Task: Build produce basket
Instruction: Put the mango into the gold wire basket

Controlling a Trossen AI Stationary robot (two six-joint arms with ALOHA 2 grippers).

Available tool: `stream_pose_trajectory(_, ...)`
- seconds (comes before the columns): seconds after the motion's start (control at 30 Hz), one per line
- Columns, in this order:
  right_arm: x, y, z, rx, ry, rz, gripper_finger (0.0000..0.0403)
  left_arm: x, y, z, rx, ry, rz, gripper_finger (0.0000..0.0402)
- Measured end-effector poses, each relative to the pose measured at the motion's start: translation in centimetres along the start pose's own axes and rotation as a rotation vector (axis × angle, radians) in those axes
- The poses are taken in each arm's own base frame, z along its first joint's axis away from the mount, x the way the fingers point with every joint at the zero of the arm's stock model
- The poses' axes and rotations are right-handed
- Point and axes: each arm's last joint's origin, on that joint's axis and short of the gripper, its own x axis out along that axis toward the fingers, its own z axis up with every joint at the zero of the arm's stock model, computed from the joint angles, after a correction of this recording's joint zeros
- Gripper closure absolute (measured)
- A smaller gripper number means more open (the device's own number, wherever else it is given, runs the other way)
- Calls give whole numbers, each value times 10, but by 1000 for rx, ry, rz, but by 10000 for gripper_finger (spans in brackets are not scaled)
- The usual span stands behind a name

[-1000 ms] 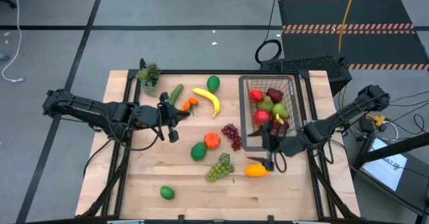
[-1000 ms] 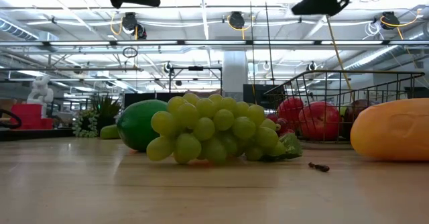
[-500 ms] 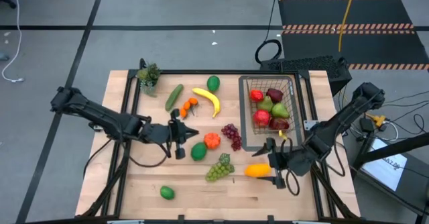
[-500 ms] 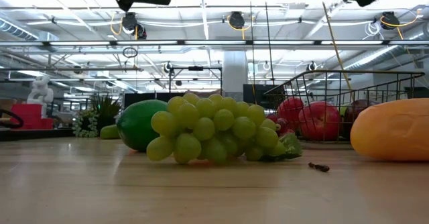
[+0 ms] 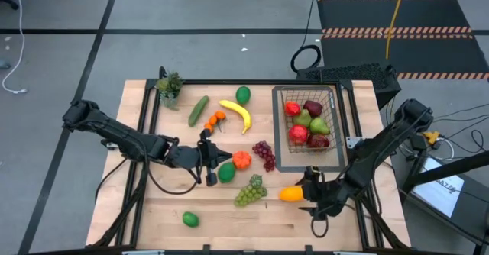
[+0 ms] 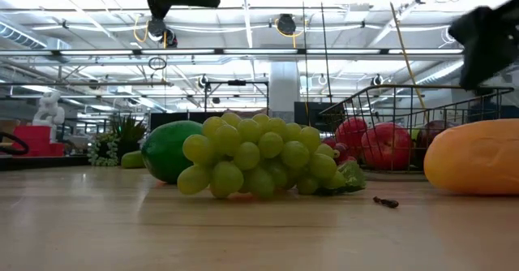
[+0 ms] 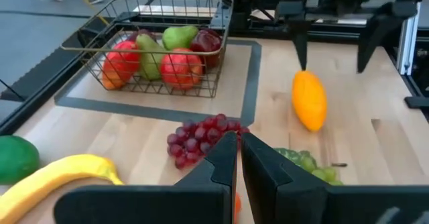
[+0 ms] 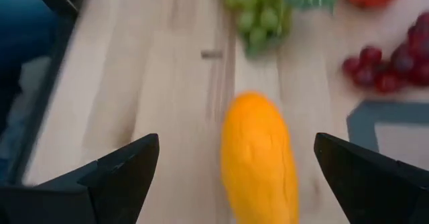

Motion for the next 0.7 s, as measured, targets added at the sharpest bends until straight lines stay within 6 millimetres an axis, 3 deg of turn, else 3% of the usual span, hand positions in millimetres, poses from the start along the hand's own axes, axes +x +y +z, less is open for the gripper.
stream_pose_trajectory(0.7,38,-1,-19,28,157,-125,11,-1,-3,12,10,-115,-23,376)
